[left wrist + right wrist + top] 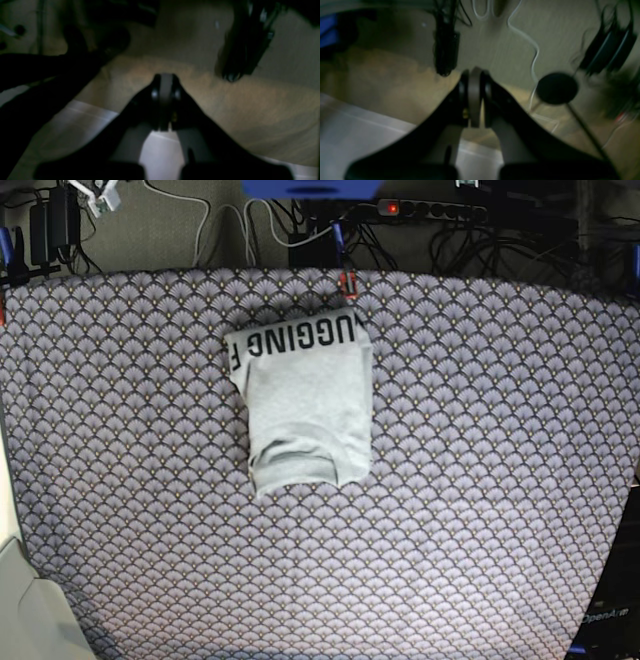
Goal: Fold the T-shirt properly
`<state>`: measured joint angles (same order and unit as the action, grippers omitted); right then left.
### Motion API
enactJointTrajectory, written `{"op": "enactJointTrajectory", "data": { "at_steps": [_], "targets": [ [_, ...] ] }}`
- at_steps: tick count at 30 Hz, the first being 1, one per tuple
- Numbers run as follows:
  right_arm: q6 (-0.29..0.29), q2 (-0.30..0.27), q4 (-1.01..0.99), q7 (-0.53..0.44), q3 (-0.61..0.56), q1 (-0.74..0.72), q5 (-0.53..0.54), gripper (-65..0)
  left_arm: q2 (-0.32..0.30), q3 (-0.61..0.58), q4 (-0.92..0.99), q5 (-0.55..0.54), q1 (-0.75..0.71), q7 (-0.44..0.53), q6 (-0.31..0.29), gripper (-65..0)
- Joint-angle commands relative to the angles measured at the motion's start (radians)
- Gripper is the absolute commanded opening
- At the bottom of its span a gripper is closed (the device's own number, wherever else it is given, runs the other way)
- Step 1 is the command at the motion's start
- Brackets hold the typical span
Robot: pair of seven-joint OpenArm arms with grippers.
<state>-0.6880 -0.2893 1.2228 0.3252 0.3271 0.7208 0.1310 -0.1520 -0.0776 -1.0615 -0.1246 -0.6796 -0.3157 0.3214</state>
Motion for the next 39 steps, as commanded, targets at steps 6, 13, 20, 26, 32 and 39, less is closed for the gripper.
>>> {"op": "enactJointTrajectory", "data": {
  "at_steps": [6,13,20,26,32,39],
  "targets": [
    [-0.01,-0.014,-0.312,-0.142,0.007,-0.123,0.003,-65.0,-0.005,-0.084,0.252,0.004,0.103,0.134,0.006,-64.8],
    [-0.01,-0.012,-0.624,-0.311,-0.009,-0.244,-0.017,-65.0,0.002,-0.124,0.464,0.003,0.212,0.2,0.003,-64.8],
    [-0.01,0.038,-0.789,-0.452,-0.042,-0.318,-0.123,-65.0,0.016,-0.126,0.682,0.003,0.343,0.332,0.003,-64.8],
    [0.245,0.1,-0.97,-0.556,-0.042,-0.432,-0.282,-65.0,0.052,-0.121,0.897,0.003,0.492,0.367,0.002,-64.7],
    [0.526,0.157,-1.07,-0.645,-0.041,-0.508,-0.373,-65.0,0.071,-0.121,0.947,0.003,0.553,0.367,0.002,-64.6],
    [0.652,0.186,-1.066,-0.687,-0.027,-0.508,-0.344,-65.0,0.067,-0.121,1.01,0.001,0.616,0.367,0.0,-64.6]
  ]
}}
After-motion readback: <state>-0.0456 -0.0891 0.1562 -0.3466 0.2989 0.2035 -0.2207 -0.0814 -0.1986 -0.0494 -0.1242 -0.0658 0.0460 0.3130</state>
